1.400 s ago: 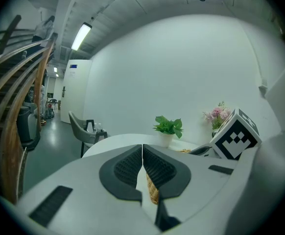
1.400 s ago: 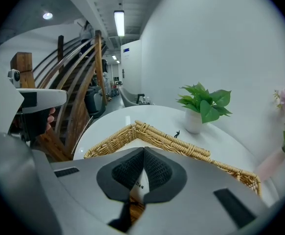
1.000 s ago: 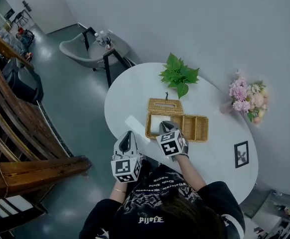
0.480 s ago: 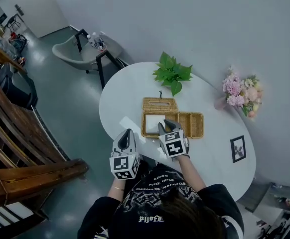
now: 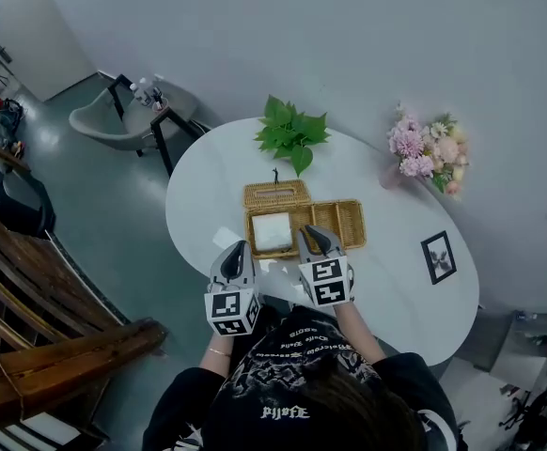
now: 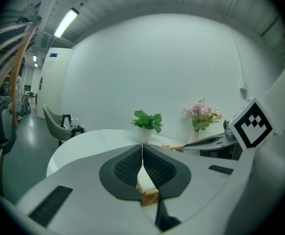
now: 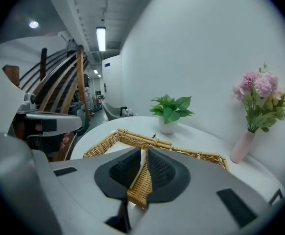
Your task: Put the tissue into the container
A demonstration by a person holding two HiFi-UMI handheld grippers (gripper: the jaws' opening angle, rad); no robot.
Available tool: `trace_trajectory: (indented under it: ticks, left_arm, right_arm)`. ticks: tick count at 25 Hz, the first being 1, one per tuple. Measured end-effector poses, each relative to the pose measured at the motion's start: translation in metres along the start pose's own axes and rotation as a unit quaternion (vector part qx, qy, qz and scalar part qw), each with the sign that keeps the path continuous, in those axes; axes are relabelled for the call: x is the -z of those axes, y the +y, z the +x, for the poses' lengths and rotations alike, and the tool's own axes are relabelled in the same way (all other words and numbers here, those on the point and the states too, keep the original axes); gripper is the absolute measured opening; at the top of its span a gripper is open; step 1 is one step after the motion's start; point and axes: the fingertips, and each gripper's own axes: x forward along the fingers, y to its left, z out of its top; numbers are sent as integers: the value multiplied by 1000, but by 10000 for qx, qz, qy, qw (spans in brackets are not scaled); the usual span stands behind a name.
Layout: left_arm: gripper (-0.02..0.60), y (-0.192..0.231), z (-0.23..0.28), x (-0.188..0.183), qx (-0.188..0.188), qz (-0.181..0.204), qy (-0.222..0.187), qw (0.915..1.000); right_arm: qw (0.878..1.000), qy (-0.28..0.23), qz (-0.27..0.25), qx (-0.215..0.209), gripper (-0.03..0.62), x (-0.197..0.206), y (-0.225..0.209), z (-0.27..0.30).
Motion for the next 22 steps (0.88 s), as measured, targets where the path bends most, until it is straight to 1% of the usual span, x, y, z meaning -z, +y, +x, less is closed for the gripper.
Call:
trace_trajectory:
  ticks: [3, 9, 22]
  left_arm:
    - [25, -8, 2, 1, 108, 66, 12, 9999]
    - [25, -16, 1, 5, 194, 113, 21, 9997]
    - [25, -21, 2, 10, 202, 166, 85, 9996]
  right_arm:
    - [9998, -108, 57, 139, 27, 3, -6, -7]
    - [9998, -71, 90, 158, 23, 12, -9, -12]
    - [9999, -14, 1, 147, 23, 19, -8, -12]
